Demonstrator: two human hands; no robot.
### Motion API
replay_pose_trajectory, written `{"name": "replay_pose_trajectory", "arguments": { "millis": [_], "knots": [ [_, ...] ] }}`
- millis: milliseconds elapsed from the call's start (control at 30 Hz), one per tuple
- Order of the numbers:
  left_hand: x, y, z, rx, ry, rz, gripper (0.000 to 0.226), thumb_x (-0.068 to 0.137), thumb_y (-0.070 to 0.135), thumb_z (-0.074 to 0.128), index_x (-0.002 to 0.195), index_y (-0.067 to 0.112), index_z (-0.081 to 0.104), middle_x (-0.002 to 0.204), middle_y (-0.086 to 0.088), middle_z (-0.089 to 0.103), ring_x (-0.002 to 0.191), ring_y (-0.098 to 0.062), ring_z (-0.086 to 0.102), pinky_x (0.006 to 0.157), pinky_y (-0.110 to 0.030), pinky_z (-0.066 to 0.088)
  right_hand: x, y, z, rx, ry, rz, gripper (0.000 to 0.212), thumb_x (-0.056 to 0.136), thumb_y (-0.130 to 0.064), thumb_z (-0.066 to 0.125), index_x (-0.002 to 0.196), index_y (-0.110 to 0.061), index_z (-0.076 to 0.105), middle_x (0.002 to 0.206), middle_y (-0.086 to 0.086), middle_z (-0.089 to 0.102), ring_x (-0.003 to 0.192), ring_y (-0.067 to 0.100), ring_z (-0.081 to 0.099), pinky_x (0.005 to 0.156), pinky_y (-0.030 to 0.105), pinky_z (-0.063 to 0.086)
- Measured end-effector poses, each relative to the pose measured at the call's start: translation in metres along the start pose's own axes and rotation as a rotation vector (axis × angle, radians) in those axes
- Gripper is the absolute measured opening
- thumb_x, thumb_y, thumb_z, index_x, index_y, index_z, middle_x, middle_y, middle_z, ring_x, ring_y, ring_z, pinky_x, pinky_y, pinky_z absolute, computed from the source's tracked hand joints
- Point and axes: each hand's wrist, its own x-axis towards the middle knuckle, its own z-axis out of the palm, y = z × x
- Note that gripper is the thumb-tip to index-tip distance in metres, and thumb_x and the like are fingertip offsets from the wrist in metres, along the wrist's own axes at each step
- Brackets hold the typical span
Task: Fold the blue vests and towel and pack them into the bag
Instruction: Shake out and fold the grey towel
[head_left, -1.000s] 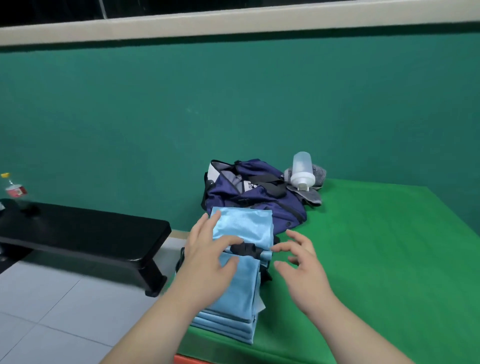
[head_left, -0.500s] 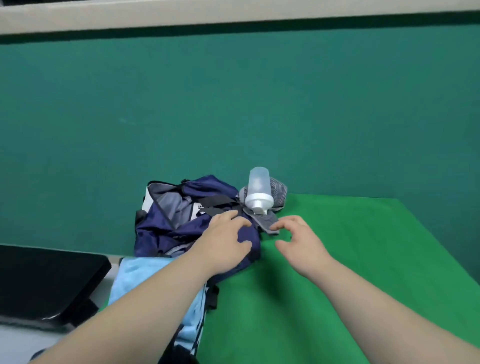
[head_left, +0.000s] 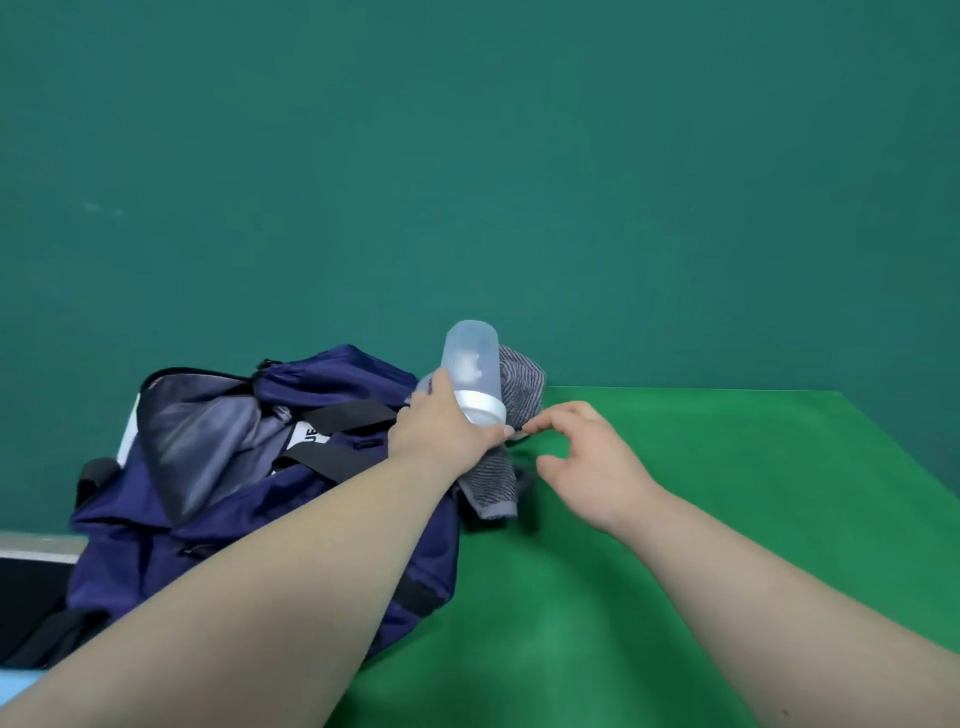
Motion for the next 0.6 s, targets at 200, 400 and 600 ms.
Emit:
{"name": "replay_pose_trajectory", "arguments": {
  "millis": [200, 400, 600],
  "knots": [
    [-0.008, -0.003, -0.004, -0.165, -0.023, 0.087, 0.091, 0.060, 0.037, 0.082, 0.137, 0.038, 0.033, 0.126, -0.001, 0.051, 0.106, -0.026, 0.055, 0.087, -0.038, 0.052, -0.013, 0.011, -0.019, -0.007, 0.030, -0.037, 0.043, 0.084, -0.007, 0.062, 0.117, -0.034, 0.060, 0.123, -0.012, 0.046, 0.125, 0.011, 0.042, 0.104, 0.022, 0.032],
    [-0.060, 0.035, -0.059, 0.170, -0.375, 0.353, 0.100, 0.057, 0.036, 0.088, 0.141, 0.034, 0.034, 0.117, 0.004, 0.065, 0.097, -0.020, 0.064, 0.087, -0.037, 0.055, -0.041, -0.007, -0.087, -0.432, 0.036, -0.230, 0.088, 0.077, -0.011, 0.062, 0.154, -0.032, 0.024, 0.160, -0.007, 0.016, 0.151, 0.014, -0.001, 0.124, 0.039, 0.007],
    [-0.096, 0.092, -0.074, 0.113, -0.539, 0.439, 0.091, 0.049, 0.039, 0.093, 0.122, 0.028, 0.041, 0.109, 0.003, 0.063, 0.097, -0.021, 0.065, 0.086, -0.044, 0.054, -0.090, -0.005, -0.128, -0.665, -0.164, -0.194, 0.094, 0.080, -0.027, 0.064, 0.157, -0.033, 0.010, 0.159, -0.009, 0.021, 0.150, 0.012, 0.012, 0.123, 0.050, -0.005]
  ]
}}
